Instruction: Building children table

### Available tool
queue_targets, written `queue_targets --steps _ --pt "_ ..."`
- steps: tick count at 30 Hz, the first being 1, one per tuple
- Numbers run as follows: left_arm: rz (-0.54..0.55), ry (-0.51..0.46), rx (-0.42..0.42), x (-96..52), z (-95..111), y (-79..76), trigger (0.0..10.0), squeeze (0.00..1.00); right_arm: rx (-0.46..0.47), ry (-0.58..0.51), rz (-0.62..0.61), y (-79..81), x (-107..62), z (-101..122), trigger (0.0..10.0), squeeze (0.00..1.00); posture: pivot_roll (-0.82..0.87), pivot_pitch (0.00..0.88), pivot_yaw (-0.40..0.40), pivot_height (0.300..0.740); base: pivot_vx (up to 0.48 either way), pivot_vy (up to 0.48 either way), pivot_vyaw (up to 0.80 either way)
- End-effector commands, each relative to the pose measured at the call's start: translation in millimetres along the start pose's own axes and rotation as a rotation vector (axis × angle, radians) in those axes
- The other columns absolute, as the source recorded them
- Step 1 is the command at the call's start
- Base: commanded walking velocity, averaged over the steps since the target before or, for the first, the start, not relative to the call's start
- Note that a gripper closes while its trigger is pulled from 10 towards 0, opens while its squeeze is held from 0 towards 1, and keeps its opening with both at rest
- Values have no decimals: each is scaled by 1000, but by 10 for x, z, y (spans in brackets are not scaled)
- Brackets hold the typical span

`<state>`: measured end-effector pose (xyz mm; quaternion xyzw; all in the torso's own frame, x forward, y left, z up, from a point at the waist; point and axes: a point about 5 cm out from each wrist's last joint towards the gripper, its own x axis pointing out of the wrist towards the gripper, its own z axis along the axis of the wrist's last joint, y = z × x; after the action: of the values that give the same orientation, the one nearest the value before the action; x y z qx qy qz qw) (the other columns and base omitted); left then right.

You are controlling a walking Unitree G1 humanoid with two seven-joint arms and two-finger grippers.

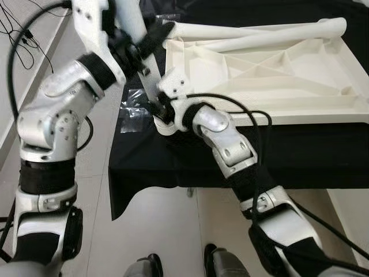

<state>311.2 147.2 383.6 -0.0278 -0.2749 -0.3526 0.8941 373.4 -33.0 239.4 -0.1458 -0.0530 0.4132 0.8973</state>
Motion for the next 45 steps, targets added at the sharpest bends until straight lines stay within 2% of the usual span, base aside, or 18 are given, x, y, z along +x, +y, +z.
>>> queue_targets --steps 1,5,6,9,10,11,12,13,22,23,31,37,38,39,40,41,44,45 --pt "-58 -19 -23 -12 83 -17 0 0 34 -73 123 111 45 59 10000 1000 -20 228 26 740 0 0 0" --pt "-179 8 -60 -21 81 -57 0 0 -2 -148 278 164 53 170 10000 1000 -14 230 17 740 0 0 0" --pt "-247 24 -73 -22 80 -88 0 0 -26 -164 345 192 58 208 10000 90 -12 233 14 740 0 0 0" --pt "-314 40 -83 -23 79 -124 0 0 -34 -172 399 217 65 231 10000 90 -12 235 14 740 0 0 0" --pt "-397 64 -89 -26 77 -181 0 0 -39 -181 443 242 70 258 10000 0 -10 235 10 740 0 0 0" --pt "-397 64 -89 -26 77 -181 0 0 -39 -181 443 242 70 258 10000 0 -10 235 10 740 0 0 0" --pt "-549 100 -124 -44 89 -307 0 0 -40 -208 527 299 71 337 10000 0 -11 239 10 740 0 0 0" --pt "-593 108 -136 -51 99 -346 0 0 -43 -218 556 314 72 364 10000 0 -11 239 10 740 0 0 0" --pt "-723 126 -133 -8 109 -462 0 0 -14 -220 650 376 118 430 10000 0 -33 261 10 740 0 0 0" --pt "-743 124 -126 9 113 -478 0 0 -5 -218 665 384 129 432 0 0 -35 264 7 740 0 0 0" --pt "-828 120 -93 33 147 -591 0 0 19 -140 730 438 138 322 0 0 -28 271 1 740 0 0 0" --pt "-823 100 -80 38 190 -587 0 0 42 -72 661 421 211 264 0 0 -19 272 -2 740 0 0 0" --pt "-786 83 -75 39 205 -568 1255 0 55 -79 611 394 245 288 0 0 -16 268 -2 740 0 0 0" --pt "-786 83 -75 39 205 -568 1255 0 55 -79 611 394 245 288 0 0 -16 268 -2 740 0 0 0" --pt "-702 53 -68 54 242 -506 10000 682 88 -104 545 333 279 354 0 0 -9 276 -6 740 0 0 0" --pt "-570 6 -81 63 295 -381 10000 1000 148 -147 483 251 302 449 0 0 3 283 -13 740 0 0 0" --pt "-481 -24 -95 64 329 -293 10000 1000 189 -178 449 197 312 515 0 0 7 288 -13 740 0 0 0" --pt "-265 -86 -105 -130 484 -35 10000 1000 283 -324 404 76 294 746 0 0 24 300 -15 740 0 0 0"
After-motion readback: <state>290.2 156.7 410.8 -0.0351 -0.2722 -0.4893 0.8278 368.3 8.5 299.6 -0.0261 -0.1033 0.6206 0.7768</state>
